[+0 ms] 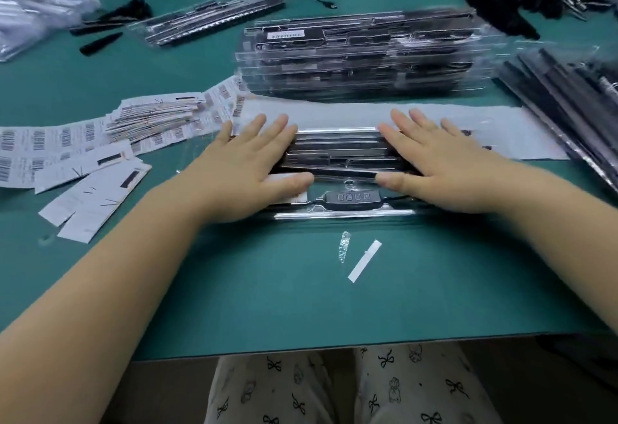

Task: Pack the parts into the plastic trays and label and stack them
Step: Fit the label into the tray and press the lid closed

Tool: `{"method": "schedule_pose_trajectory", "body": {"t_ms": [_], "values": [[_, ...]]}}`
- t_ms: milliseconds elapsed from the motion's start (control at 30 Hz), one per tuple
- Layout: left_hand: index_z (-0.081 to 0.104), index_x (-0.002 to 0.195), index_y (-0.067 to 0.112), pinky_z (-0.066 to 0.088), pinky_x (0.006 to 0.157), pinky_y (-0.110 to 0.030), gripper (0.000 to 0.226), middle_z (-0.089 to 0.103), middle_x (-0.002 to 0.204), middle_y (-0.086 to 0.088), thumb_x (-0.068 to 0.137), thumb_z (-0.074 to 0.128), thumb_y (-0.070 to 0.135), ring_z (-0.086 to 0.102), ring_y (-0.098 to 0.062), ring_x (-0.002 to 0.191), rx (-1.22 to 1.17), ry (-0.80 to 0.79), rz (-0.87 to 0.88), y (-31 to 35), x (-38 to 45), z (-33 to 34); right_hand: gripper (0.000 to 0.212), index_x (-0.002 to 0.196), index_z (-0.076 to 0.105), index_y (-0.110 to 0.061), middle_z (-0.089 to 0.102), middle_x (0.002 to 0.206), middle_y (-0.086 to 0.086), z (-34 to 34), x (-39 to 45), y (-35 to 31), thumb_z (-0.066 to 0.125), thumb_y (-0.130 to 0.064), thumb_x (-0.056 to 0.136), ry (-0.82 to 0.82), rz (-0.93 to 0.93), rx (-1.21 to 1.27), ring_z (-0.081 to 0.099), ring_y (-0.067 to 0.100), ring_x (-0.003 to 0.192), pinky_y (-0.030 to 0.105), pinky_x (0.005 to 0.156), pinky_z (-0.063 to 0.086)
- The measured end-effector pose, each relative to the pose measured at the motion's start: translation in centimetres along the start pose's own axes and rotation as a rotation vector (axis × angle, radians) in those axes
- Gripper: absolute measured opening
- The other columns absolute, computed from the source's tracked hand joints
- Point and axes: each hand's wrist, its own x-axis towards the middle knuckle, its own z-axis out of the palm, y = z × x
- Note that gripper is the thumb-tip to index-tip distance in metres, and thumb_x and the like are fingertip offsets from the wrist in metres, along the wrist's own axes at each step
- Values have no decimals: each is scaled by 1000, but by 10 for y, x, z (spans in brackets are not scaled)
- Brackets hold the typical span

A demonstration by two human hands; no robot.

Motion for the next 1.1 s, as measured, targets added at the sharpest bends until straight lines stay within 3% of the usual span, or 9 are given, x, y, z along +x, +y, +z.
{"method": "schedule_pose_trajectory", "body": {"t_ms": [267, 400, 533, 633, 733, 900, 967, 1000, 1100], "values": [[-8, 150, 34, -8, 117, -40, 102, -15, 154, 16, 63, -2, 87, -12, -8, 144, -5, -20, 30, -2, 2, 2, 109, 150, -9, -28, -17, 158, -5, -2, 3, -1, -4, -87, 59, -60, -3, -31, -17, 12, 144, 42, 117, -6], [-8, 150, 34, -7, 117, -43, 103, -18, 153, 17, 63, -3, 89, -13, -9, 145, 18, 17, 22, -2, 0, 6, 107, 151, -7, -29, -15, 158, -6, 0, 1, -2, -5, -87, 61, 9, 3, -31, -14, 12, 145, 41, 117, -5], [-7, 150, 35, -8, 115, -55, 108, -16, 157, 10, 60, -3, 94, -14, -19, 146, -12, 16, -131, 4, 3, 6, 106, 151, -5, -30, -13, 159, -5, 2, -1, -5, -4, -85, 60, 39, 60, 0, -14, 13, 145, 44, 116, -7], [-8, 150, 32, -10, 112, -59, 115, -16, 158, 1, 54, 0, 95, -14, -29, 145, -37, 37, -292, 8, 4, 6, 114, 151, -7, -27, -15, 159, -2, 3, -1, -7, -4, -89, 55, 77, 229, 18, -14, 19, 146, 54, 114, -6], [-9, 150, 34, -8, 111, -61, 116, -16, 159, -2, 51, 2, 95, -12, -32, 145, -45, 8, -312, 11, 5, 4, 118, 151, -5, -24, -12, 159, -2, 3, 0, -7, -4, -89, 53, 67, 265, 27, -11, 19, 146, 55, 115, -2], [7, 148, 45, 7, 113, -53, 99, 4, 158, 16, 64, 16, 95, 7, -17, 147, -104, -9, -267, -10, -4, -5, 119, 152, 1, -23, -6, 160, -4, 1, 2, -4, -3, -90, 53, 39, 248, 26, -7, 17, 147, 54, 116, 2], [38, 140, 44, 24, 109, -34, 66, 38, 146, 20, 81, 41, 72, 34, -11, 135, -457, 154, -301, -28, -17, -7, 119, 152, 2, -23, -6, 160, -4, 2, 1, -5, -2, -90, 54, 50, 250, 23, -7, 16, 147, 54, 116, 2], [53, 131, 40, 31, 98, -27, 46, 54, 131, 15, 88, 52, 55, 49, -12, 120, -577, 308, -345, -38, -24, -4, 119, 152, 1, -23, -6, 160, -4, 3, 1, -5, -2, -90, 54, 54, 249, 23, -7, 16, 147, 54, 116, 2], [71, 107, 23, 37, 79, -26, 24, 70, 99, -4, 88, 59, 31, 56, -15, 85, -492, 680, -584, -63, -38, 1, 119, 152, 0, -24, -7, 160, -4, 3, 2, -5, -3, -90, 53, 51, 255, 23, -8, 16, 146, 54, 116, 1]]}}
